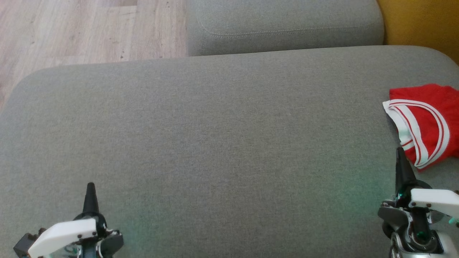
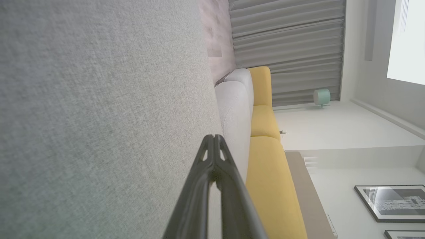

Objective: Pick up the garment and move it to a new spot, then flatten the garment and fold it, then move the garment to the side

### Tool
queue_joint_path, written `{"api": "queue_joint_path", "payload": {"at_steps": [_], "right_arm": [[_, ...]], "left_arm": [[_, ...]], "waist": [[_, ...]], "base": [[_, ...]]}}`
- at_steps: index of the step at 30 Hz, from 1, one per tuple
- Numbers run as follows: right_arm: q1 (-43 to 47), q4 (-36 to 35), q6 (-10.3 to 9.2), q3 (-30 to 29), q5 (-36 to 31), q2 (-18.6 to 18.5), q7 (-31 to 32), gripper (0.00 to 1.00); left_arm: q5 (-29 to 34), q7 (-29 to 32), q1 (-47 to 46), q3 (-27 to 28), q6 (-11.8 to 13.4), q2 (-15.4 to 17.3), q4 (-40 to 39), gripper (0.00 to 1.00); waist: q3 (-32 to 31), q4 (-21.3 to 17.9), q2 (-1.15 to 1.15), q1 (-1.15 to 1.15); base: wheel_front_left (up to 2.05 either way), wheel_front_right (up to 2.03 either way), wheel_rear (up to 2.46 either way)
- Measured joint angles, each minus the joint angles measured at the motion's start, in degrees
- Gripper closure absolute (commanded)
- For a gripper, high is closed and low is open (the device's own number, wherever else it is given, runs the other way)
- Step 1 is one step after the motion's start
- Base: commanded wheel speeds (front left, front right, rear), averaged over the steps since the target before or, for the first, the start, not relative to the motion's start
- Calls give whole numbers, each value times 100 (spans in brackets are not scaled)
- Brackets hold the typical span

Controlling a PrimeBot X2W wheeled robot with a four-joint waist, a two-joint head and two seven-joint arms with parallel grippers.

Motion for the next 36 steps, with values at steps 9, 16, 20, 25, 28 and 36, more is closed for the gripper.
{"api": "queue_joint_path", "payload": {"at_steps": [9, 16, 20, 25, 28, 36], "right_arm": [[-1, -119, 0, -89, 565, 1, 142, 100], [0, -182, 0, -125, 816, 1, 208, 100], [0, -183, 0, -125, 816, 1, 208, 100], [0, -183, 0, -125, 816, 1, 208, 100], [0, -183, 0, -125, 816, 1, 208, 100], [0, -185, 0, -125, 816, 1, 208, 100]], "left_arm": [[-546, 152, -69, 67, -56, -1, -90, 100], [-773, 202, -101, 93, -103, -1, -121, 100], [-773, 202, -101, 96, -103, -2, -121, 100], [-773, 202, -101, 96, -103, -2, -121, 100], [-773, 202, -101, 96, -103, -2, -121, 100], [-773, 202, -101, 96, -103, -2, -121, 100]], "waist": [[-4, -19, 0, 0], [-5, -26, 0, 0], [-5, -26, 0, 0], [-5, -26, 0, 0], [-5, -26, 0, 0], [-5, -26, 0, 0]], "base": [[0, 0, 0], [0, 0, 0], [0, 0, 0], [0, 0, 0], [0, 0, 0], [0, 0, 0]]}}
